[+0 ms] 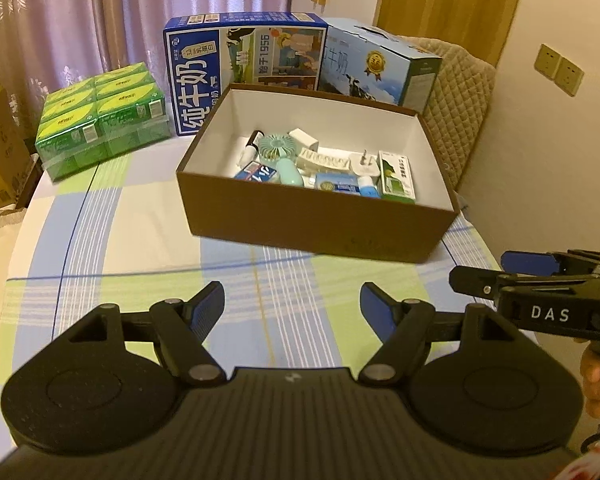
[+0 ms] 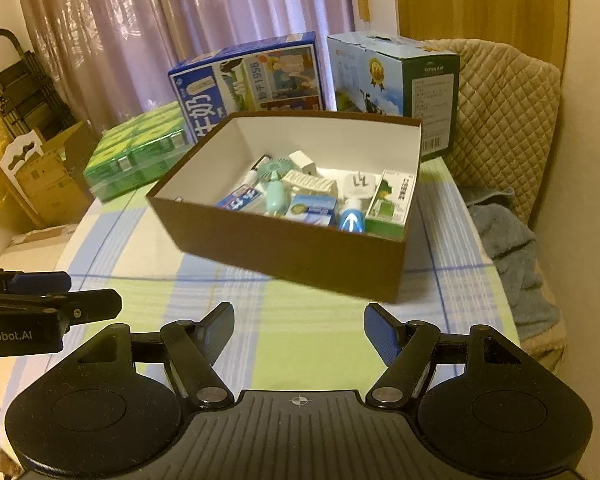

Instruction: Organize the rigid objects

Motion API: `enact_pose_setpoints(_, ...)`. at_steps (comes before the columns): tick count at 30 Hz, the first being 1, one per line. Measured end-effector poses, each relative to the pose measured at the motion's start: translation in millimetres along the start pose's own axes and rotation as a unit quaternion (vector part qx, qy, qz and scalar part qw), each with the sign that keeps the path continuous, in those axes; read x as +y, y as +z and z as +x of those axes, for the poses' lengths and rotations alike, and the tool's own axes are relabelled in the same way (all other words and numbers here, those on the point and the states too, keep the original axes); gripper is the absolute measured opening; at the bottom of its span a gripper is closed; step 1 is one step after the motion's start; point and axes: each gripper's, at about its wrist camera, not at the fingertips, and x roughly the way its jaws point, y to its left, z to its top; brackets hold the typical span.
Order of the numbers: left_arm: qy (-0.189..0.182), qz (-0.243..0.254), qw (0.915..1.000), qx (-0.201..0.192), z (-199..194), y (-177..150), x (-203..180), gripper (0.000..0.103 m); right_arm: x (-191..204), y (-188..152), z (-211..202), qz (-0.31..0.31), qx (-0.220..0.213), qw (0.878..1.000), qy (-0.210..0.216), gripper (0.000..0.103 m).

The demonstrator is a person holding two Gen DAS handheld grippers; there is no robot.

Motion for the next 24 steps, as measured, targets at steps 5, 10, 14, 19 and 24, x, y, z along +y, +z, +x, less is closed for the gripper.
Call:
enact_pose_setpoints(5, -0.010, 0.001, 1.0000, 0.000, -25.4, -25.8, 11.1, 0.072, 19.4, -24.9, -19.3, 0.008, 0.004, 1.000, -0.006, 0.069)
enact_pose_setpoints(10, -0.017, 0.001, 0.9999, -0.001, -48.0, -50.7, 22.8, 0.072, 36.9, -48.1, -38.0, 0.016, 0.004, 1.000, -0.009, 0.069)
enact_pose_setpoints(14, -0.021, 0.001, 0.9998, -0.002, -63.9, -68.5, 30.2, 0.072, 52.9, -64.8, -53.0, 0.016, 0.000, 1.000, -0.011, 0.069)
enact_pose_setpoints(19, -0.025, 0.002, 0.9997, -0.004, -82.5, -88.2, 37.5, 0.072, 71.2, -83.4, -67.6, 0.015, -0.003, 1.000, -0.012, 0.069)
enact_pose_setpoints(24, -0.025, -0.002, 0.9997, -0.006, -94.9, -103.0, 45.5, 0.072, 88.1, -98.8, -79.0, 0.007, -0.003, 1.000, -0.009, 0.069)
